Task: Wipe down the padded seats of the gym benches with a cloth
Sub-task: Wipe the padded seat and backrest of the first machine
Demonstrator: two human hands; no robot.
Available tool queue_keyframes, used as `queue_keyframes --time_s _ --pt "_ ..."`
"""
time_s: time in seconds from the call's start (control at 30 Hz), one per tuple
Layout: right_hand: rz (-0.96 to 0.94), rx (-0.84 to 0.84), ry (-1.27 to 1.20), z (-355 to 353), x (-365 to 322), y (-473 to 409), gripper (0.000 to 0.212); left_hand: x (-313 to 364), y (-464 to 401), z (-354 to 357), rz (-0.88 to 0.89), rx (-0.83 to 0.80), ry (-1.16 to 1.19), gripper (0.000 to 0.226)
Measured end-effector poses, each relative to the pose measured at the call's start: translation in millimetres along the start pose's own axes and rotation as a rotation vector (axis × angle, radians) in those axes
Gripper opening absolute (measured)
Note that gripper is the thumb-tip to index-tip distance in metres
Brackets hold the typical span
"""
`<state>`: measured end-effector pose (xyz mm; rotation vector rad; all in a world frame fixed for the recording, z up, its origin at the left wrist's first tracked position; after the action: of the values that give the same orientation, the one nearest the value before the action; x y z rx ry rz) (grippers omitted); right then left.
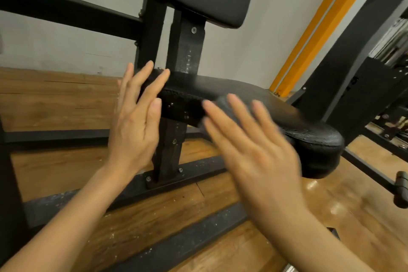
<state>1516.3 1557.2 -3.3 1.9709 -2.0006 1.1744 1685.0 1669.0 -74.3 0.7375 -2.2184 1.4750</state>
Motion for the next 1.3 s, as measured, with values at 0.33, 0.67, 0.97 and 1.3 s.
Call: queue_keyframes --time_s 0.33,0.67,0.97,1.3 --pt "-0.054 0.053 0.027 26 -33 -50 0.049 -4 0 0 0.028 -0.012 0.017 0.046" --pt "-0.159 -0.063 0.088 -36 41 43 0.043 -7 3 1 0.019 0.026 0.03 0.046" --pt "-0.14 0.041 0.015 26 -17 -36 0.058 -16 3 -3 -0.224 0.131 0.331 0.054" --pt "-0.196 0.133 -0.081 35 -68 -105 0.046 -26 2 -1 -0.326 0.129 0.689 0.057"
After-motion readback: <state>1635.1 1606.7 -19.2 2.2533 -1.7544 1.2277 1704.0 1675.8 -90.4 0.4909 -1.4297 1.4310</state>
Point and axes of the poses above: each hand's wrist, its own y-axis away from the middle knuckle, its own z-axis out of the palm, x = y × z, the point moved 2 cm from there along -y, towards the middle knuckle, and after that the axes turned 9 degrees about -x, right-handed, at the moved point
